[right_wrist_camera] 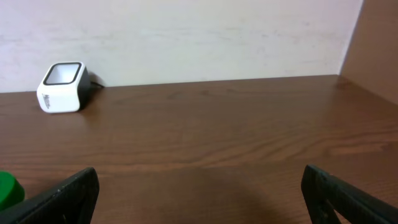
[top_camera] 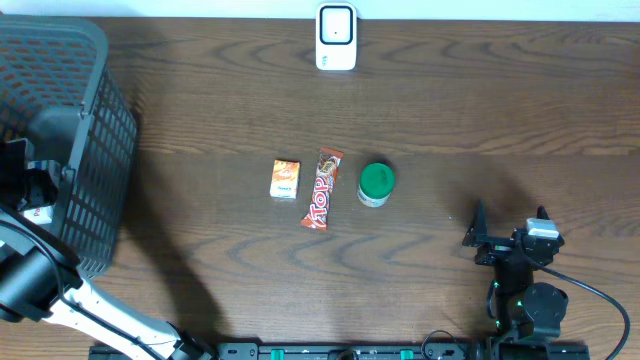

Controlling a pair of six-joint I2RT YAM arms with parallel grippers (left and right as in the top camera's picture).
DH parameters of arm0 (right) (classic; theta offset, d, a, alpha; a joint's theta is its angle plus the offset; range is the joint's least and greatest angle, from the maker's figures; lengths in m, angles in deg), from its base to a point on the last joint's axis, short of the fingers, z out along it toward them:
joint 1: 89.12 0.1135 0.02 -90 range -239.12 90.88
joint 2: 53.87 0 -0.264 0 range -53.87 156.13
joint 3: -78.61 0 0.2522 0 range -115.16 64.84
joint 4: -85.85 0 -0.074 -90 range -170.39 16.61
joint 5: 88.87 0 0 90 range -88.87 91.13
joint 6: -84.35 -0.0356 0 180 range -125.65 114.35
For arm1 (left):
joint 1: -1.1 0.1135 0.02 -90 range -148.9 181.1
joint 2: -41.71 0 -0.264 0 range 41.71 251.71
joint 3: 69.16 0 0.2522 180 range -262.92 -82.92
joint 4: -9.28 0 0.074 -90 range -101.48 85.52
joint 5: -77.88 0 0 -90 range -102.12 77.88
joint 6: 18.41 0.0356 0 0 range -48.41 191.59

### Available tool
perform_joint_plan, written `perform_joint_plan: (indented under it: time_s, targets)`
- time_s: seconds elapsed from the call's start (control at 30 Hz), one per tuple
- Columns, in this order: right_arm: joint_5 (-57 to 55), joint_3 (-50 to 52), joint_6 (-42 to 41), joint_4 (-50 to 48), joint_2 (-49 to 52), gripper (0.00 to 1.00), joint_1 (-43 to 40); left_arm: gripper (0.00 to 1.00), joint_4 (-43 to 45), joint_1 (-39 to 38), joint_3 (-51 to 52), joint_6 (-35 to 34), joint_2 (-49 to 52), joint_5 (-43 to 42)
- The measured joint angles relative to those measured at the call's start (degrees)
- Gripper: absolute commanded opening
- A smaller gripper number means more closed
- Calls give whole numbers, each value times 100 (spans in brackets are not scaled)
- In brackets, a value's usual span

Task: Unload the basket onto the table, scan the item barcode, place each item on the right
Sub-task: 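Reach left gripper into basket and grasp white-blue caplets box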

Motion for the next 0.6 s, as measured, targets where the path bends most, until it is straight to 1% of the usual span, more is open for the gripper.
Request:
perform_joint_plan:
  time_s: [0.07, 0.3, 0.6]
  targets:
    - [0, 0, 0, 0, 0, 99, 0, 52, 11, -7, 0, -4, 0, 4]
    - [0, 0, 0, 0, 0, 99, 0, 52, 107, -138, 0, -190, 0, 31]
    - [0, 0, 0, 0, 0, 99, 0, 52, 133, -802, 44, -433, -70, 11]
